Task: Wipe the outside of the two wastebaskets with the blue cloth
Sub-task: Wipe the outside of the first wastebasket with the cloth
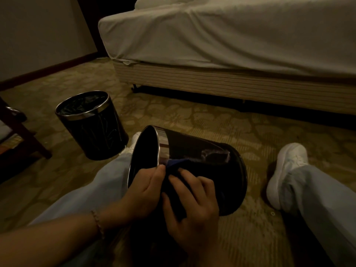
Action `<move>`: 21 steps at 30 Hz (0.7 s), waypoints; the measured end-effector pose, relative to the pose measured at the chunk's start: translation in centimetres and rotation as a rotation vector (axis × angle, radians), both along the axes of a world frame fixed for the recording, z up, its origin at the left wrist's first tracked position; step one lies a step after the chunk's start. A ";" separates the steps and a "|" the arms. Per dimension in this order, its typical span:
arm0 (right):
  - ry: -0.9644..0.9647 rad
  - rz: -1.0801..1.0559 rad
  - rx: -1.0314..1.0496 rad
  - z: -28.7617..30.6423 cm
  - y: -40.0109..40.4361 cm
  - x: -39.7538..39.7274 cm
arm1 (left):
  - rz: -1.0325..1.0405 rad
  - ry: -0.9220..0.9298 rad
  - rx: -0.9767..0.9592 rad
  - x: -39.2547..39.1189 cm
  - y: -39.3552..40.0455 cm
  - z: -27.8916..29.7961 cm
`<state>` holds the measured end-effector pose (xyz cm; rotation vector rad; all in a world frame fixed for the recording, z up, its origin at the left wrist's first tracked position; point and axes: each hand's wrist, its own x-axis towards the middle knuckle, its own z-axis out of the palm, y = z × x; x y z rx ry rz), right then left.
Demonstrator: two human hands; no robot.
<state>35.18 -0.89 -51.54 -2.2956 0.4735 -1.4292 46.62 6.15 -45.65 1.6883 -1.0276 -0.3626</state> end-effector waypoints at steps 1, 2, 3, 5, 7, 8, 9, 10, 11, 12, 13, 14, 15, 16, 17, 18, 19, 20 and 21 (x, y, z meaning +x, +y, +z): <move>-0.003 0.013 -0.009 0.1 0.2 0.0 | 0.004 -0.006 -0.005 0.0 0.2 0.0; -0.005 0.022 -0.017 0.1 0.1 -0.1 | 0.005 -0.013 -0.007 0.0 0.3 -0.1; -0.002 0.025 -0.024 0.1 -0.1 -0.1 | 0.009 -0.037 -0.005 0.2 0.3 -0.1; 0.026 0.006 -0.004 -0.1 -1.4 -0.3 | -0.011 -0.070 0.016 0.3 0.0 0.3; 0.059 -0.063 0.098 -0.5 -3.8 -0.8 | -0.049 -0.099 0.049 0.3 -0.4 0.7; 0.073 -0.109 0.161 -0.9 -5.1 -1.2 | -0.062 -0.114 0.054 0.3 -0.5 0.7; 0.083 -0.149 0.215 -1.3 -6.2 -1.5 | -0.059 -0.126 0.058 0.4 -0.6 0.8; 0.090 -0.180 0.252 -1.6 -6.9 -1.7 | -0.056 -0.115 0.061 0.5 -0.7 0.8; 0.094 -0.199 0.270 -1.7 -7.2 -1.9 | -0.051 -0.083 0.057 0.5 -0.9 0.9; 0.095 -0.201 0.271 -1.6 -7.0 -1.8 | -0.058 -0.039 0.058 0.5 -1.0 1.1; 0.093 -0.184 0.264 -1.3 -6.4 -1.5 | -0.055 -0.002 0.071 0.5 -1.2 1.4; 0.089 -0.149 0.247 -0.8 -5.5 -1.1 | -0.048 0.057 0.078 0.5 -1.4 1.8; 0.083 -0.107 0.222 -0.2 -4.3 -0.6 | -0.040 0.090 0.105 0.6 -1.5 2.2; 0.077 -0.065 0.196 0.2 -3.0 -0.1 | -0.031 0.178 0.135 0.9 -1.6 2.6; 0.071 -0.031 0.174 0.6 -1.8 0.2 | -0.029 0.296 0.175 1.0 -1.5 3.6; 0.066 -0.010 0.157 0.8 -0.9 0.5 | -0.043 0.399 0.218 1.5 -1.4 4.2; 0.063 -0.001 0.145 0.9 -0.3 0.7 | -0.084 0.455 0.252 1.8 -1.3 4.9; 0.062 -0.001 0.136 0.8 0.2 0.7 | -0.105 0.477 0.273 2.2 -1.2 5.3; 0.064 0.001 0.124 0.7 0.4 0.7 | -0.089 0.515 0.273 2.4 -1.2 5.7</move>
